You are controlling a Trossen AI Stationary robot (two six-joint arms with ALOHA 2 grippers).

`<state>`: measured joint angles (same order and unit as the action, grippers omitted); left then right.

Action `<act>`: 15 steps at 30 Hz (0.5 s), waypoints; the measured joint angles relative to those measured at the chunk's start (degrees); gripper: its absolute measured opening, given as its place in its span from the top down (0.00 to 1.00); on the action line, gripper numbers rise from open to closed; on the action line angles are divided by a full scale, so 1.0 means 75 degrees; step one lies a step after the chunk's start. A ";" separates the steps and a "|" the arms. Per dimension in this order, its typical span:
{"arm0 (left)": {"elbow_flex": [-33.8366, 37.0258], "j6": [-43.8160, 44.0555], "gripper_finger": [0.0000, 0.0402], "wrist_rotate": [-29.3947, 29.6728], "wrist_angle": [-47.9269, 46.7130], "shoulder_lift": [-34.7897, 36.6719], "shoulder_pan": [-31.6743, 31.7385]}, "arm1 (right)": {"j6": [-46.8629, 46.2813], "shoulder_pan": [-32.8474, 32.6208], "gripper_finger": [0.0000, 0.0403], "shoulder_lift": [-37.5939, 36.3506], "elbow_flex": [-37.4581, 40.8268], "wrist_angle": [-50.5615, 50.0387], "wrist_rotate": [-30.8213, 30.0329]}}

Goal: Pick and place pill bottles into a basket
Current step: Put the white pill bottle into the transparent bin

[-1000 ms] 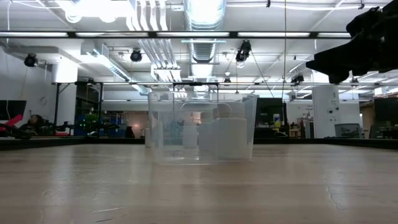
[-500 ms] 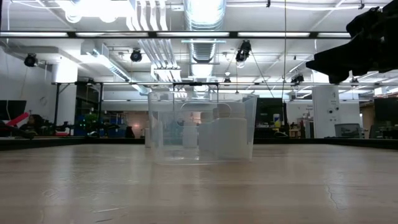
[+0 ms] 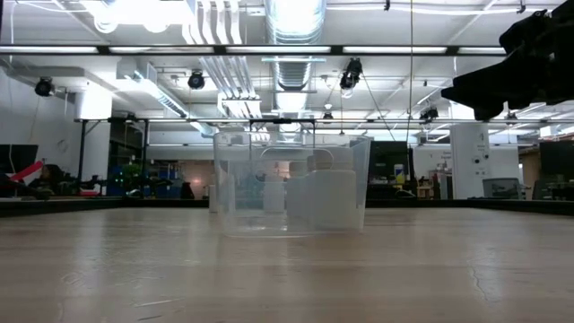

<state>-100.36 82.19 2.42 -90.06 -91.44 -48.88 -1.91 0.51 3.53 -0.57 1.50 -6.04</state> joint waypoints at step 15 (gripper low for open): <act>0.0011 -0.0437 0.45 -0.0360 0.2298 -0.1156 0.0070 | 0.0000 0.0000 0.52 0.0000 0.0000 0.0000 0.0000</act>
<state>-100.27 78.91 -0.29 -72.83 -100.11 -48.36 -1.91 0.51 3.53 -0.58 1.50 -6.04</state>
